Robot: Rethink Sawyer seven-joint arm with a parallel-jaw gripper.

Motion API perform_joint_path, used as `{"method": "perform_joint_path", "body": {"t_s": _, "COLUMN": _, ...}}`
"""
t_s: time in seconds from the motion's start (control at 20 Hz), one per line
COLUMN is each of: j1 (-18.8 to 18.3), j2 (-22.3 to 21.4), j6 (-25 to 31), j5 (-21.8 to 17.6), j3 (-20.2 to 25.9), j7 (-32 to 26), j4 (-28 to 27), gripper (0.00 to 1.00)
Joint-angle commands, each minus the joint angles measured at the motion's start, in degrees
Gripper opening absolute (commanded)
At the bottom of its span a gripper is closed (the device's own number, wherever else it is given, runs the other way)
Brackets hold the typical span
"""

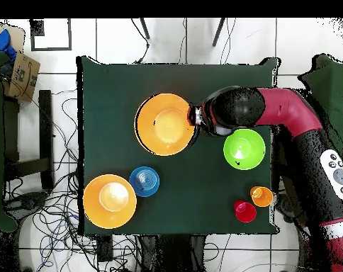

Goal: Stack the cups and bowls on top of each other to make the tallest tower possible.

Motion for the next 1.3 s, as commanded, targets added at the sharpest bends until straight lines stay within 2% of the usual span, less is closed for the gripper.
{"method": "perform_joint_path", "body": {"t_s": 0.05, "j1": 2.47, "j2": -0.52, "j6": 1.08, "j5": -4.63, "j3": -1.75, "j7": -13.98, "j4": -0.08, "gripper": 0.00}}
{"method": "perform_joint_path", "body": {"t_s": 0.7, "j1": 3.67, "j2": -0.80, "j6": 4.03, "j5": -4.20, "j3": -1.32, "j7": -15.76, "j4": -2.55, "gripper": 0.00}}
{"method": "perform_joint_path", "body": {"t_s": 0.85, "j1": 3.44, "j2": -0.75, "j6": 4.54, "j5": -2.74, "j3": -0.66, "j7": -15.73, "j4": -2.66, "gripper": 0.00}}
{"method": "perform_joint_path", "body": {"t_s": 1.05, "j1": 3.70, "j2": -2.60, "j6": 11.57, "j5": 2.65, "j3": 0.17, "j7": -13.83, "j4": -4.63, "gripper": 0.00}}
{"method": "perform_joint_path", "body": {"t_s": 1.3, "j1": 4.61, "j2": -2.65, "j6": 14.13, "j5": 3.38, "j3": 0.11, "j7": -14.01, "j4": -6.93, "gripper": 0.00}}
